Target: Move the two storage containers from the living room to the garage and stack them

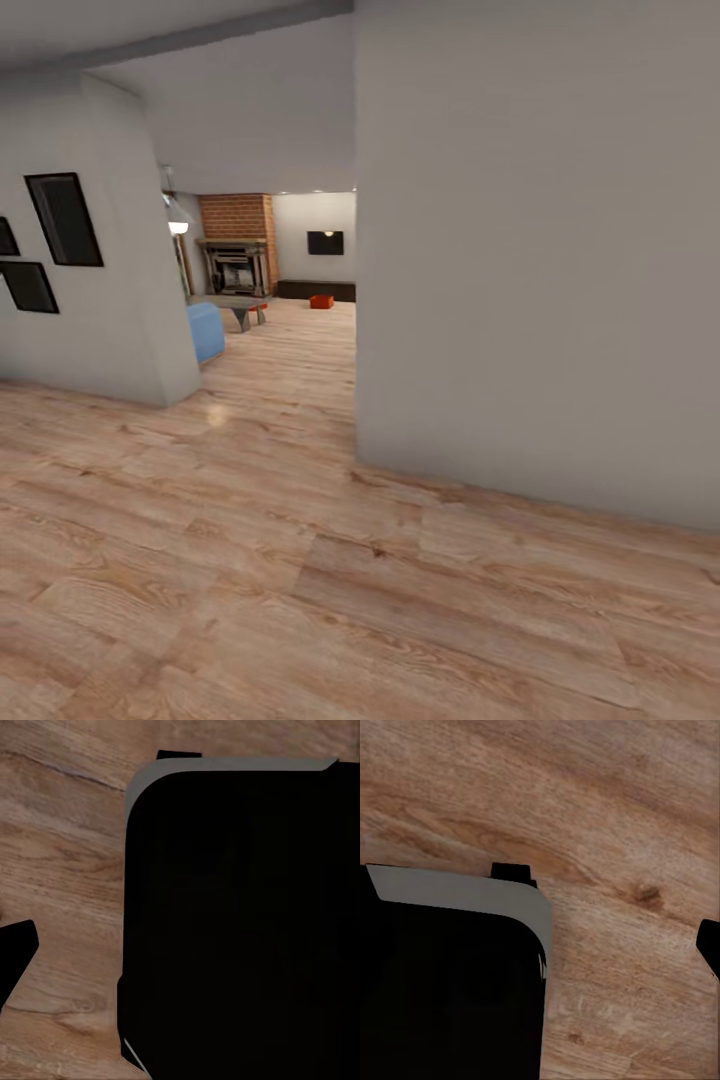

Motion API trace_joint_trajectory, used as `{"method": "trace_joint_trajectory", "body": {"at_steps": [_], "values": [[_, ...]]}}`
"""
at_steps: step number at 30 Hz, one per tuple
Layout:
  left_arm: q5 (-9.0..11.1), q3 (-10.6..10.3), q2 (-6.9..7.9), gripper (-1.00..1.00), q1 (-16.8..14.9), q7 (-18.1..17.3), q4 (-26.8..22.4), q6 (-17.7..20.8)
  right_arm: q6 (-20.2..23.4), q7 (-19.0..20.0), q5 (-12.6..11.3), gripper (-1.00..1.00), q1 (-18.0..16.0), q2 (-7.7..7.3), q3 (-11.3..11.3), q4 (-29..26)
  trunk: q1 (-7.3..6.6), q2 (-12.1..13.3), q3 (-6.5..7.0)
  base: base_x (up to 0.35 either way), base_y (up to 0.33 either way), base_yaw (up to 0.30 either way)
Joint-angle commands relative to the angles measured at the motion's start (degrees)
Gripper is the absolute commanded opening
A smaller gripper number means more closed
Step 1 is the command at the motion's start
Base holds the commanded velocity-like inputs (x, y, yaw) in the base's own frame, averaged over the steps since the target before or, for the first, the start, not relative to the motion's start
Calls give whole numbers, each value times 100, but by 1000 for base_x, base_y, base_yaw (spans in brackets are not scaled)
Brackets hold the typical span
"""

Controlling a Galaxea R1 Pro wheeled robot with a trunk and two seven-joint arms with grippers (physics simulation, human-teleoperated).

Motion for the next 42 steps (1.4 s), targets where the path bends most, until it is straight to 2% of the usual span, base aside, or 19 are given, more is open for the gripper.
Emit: {"method": "trace_joint_trajectory", "body": {"at_steps": [1, 12, 42], "values": [[33, 2, -1, 100, -2, 1, 0, -14, -26, -2, -46, 100, -5, 3, 48, 14, 3, -2, -5, 322, 0, 51], [32, 2, 4, 100, -2, 3, 0, -14, -26, -3, -73, 100, -5, 3, 48, 14, 3, -2, -5, 322, 0, 55], [33, 2, 5, 100, -2, 5, 1, -14, -26, -3, -84, 100, -5, 3, 48, 14, 3, -2, -5, 322, 0, 264]]}}
